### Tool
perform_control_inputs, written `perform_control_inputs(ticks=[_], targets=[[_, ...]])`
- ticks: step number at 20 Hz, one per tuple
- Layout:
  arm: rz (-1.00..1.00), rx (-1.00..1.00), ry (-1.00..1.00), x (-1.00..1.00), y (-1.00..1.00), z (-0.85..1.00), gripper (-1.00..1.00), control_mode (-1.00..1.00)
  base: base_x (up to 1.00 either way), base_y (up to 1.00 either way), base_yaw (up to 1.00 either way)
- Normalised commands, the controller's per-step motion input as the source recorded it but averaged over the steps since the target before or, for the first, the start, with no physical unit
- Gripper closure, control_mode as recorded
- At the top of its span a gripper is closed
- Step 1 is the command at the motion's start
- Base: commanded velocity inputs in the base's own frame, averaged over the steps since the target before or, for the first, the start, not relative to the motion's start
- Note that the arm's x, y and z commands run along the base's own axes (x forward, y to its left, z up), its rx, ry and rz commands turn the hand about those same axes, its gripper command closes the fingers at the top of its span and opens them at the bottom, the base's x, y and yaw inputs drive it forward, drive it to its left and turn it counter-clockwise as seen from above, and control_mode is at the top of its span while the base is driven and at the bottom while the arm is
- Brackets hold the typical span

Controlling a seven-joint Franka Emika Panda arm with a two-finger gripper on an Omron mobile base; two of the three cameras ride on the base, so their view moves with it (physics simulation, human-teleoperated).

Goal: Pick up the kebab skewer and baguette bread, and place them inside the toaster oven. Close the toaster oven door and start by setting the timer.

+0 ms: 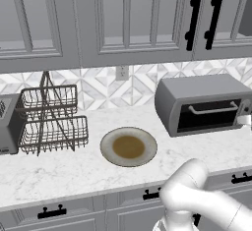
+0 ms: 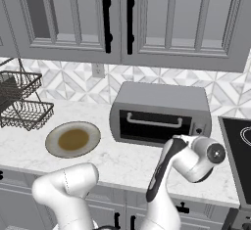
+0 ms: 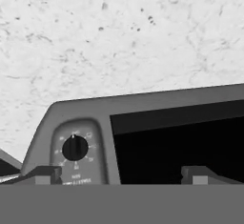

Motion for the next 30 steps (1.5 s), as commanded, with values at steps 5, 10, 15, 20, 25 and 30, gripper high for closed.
perform_control_inputs(ticks=[5, 10, 15, 20, 25, 30], targets=[[0.26, -0.20, -0.05, 0.03, -0.64, -0.29, -1.00, -1.00, 0.00, 0.00, 0.00], [0.26, -0.20, -0.04, 0.00, -0.76, -0.21, -1.00, -1.00, 0.00, 0.00, 0.00], [0.27, -0.21, -0.04, 0.00, -0.77, -0.32, -1.00, -1.00, 0.00, 0.00, 0.00], [0.29, -0.25, -0.08, 0.06, -0.37, -0.63, -1.00, -1.00, 0.00, 0.00, 0.00], [0.36, -0.25, -0.18, 0.02, -0.46, -0.71, -1.00, -1.00, 0.00, 0.00, 0.00], [0.37, -0.25, -0.17, 0.02, -0.56, -0.78, -1.00, -1.00, 0.00, 0.00, 0.00]])
